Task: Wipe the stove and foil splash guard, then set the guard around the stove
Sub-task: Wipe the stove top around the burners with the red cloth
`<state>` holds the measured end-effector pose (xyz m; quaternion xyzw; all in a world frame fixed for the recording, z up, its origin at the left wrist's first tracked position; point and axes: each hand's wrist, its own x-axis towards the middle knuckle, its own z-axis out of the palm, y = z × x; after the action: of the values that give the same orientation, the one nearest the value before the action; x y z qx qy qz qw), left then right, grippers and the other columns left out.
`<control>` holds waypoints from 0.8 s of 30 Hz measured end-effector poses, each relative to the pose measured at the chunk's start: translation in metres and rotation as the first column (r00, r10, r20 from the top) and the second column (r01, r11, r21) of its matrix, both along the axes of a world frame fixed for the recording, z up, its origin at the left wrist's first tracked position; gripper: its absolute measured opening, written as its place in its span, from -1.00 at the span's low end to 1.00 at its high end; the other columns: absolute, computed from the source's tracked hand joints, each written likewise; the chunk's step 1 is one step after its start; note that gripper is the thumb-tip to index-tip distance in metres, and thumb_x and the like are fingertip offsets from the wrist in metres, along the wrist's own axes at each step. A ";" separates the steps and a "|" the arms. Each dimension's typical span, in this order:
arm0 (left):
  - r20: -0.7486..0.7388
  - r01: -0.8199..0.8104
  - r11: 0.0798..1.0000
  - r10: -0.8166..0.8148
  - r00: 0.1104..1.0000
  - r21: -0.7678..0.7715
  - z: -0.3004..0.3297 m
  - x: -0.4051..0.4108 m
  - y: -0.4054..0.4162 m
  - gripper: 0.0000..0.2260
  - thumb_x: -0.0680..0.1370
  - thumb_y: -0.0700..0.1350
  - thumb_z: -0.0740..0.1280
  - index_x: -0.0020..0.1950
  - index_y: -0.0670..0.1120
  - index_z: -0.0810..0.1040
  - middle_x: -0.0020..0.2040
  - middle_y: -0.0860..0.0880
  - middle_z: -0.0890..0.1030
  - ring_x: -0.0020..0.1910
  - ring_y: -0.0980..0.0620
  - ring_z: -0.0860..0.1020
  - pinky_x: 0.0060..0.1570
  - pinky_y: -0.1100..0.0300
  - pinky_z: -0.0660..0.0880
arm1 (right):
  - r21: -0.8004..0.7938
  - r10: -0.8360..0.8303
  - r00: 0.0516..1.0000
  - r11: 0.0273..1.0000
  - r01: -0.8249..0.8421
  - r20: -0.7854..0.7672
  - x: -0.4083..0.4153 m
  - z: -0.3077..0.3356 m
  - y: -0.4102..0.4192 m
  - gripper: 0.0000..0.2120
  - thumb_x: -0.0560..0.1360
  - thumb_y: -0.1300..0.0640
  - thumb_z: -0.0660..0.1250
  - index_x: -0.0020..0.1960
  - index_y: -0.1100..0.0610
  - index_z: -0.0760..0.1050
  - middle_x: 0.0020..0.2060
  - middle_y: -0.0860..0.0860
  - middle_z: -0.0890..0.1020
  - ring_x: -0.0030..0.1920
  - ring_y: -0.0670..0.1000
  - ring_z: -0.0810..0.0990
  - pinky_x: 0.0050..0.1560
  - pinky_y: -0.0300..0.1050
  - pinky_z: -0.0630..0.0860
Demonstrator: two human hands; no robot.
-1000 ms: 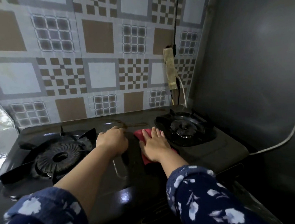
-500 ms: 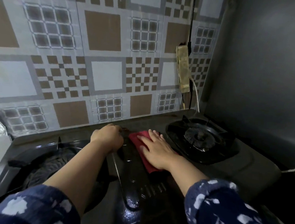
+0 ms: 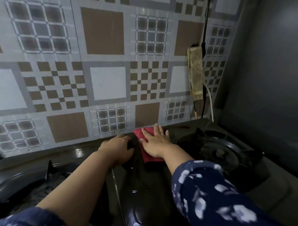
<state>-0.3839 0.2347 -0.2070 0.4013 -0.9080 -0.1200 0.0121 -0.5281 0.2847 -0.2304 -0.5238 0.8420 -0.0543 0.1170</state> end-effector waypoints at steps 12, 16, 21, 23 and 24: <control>0.067 0.088 0.996 -0.086 0.994 -0.022 0.008 -0.038 -0.011 -0.60 0.55 0.06 0.24 0.37 0.01 0.38 0.31 -0.04 0.46 0.23 -0.02 0.47 0.21 0.06 0.45 | 0.078 -0.427 0.904 0.902 0.425 0.017 -0.052 0.002 -0.032 -0.38 0.59 -0.23 -0.14 0.56 0.00 -0.18 0.54 0.16 -0.24 0.50 0.30 -0.30 0.45 0.26 -0.33; 0.011 0.117 0.993 -0.117 0.993 -0.030 0.006 -0.040 -0.025 -0.64 0.54 0.06 0.25 0.33 0.08 0.41 0.27 0.00 0.46 0.18 0.02 0.49 0.19 0.04 0.48 | 0.057 -0.587 0.810 0.809 0.585 0.011 -0.091 0.005 -0.029 -0.26 0.53 -0.35 -0.04 0.55 -0.01 -0.18 0.54 0.18 -0.20 0.51 0.30 -0.22 0.46 0.26 -0.23; -0.022 0.133 0.989 -0.134 0.991 -0.069 0.006 -0.040 -0.040 -0.59 0.56 0.07 0.22 0.40 0.06 0.35 0.41 0.02 0.36 0.34 0.03 0.39 0.34 0.05 0.36 | 0.040 -0.682 0.730 0.732 0.680 0.046 -0.126 0.000 -0.038 -0.16 0.48 -0.41 -0.01 0.55 0.07 -0.12 0.54 0.23 -0.11 0.52 0.31 -0.12 0.47 0.29 -0.16; -0.045 0.130 0.988 -0.134 0.990 -0.082 0.006 -0.042 -0.041 -0.59 0.57 0.07 0.21 0.42 0.07 0.33 0.44 0.02 0.33 0.37 0.03 0.37 0.35 0.06 0.34 | 0.056 -0.679 0.734 0.733 0.678 0.004 -0.124 0.009 -0.034 -0.24 0.52 -0.38 -0.08 0.55 0.02 -0.14 0.53 0.24 -0.20 0.50 0.34 -0.20 0.45 0.31 -0.22; -0.056 0.127 0.988 -0.132 0.990 -0.086 0.007 -0.043 -0.041 -0.59 0.57 0.06 0.21 0.42 0.07 0.33 0.44 0.02 0.32 0.37 0.03 0.36 0.35 0.07 0.34 | 0.072 -0.668 0.744 0.741 0.667 -0.019 -0.122 0.013 -0.032 -0.25 0.52 -0.38 -0.09 0.55 -0.01 -0.15 0.52 0.24 -0.23 0.50 0.35 -0.22 0.44 0.33 -0.24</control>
<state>-0.4268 0.1939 -0.2002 0.3366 -0.9356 -0.0955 0.0484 -0.6504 0.2523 -0.2176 -0.1830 0.9746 -0.0634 0.1126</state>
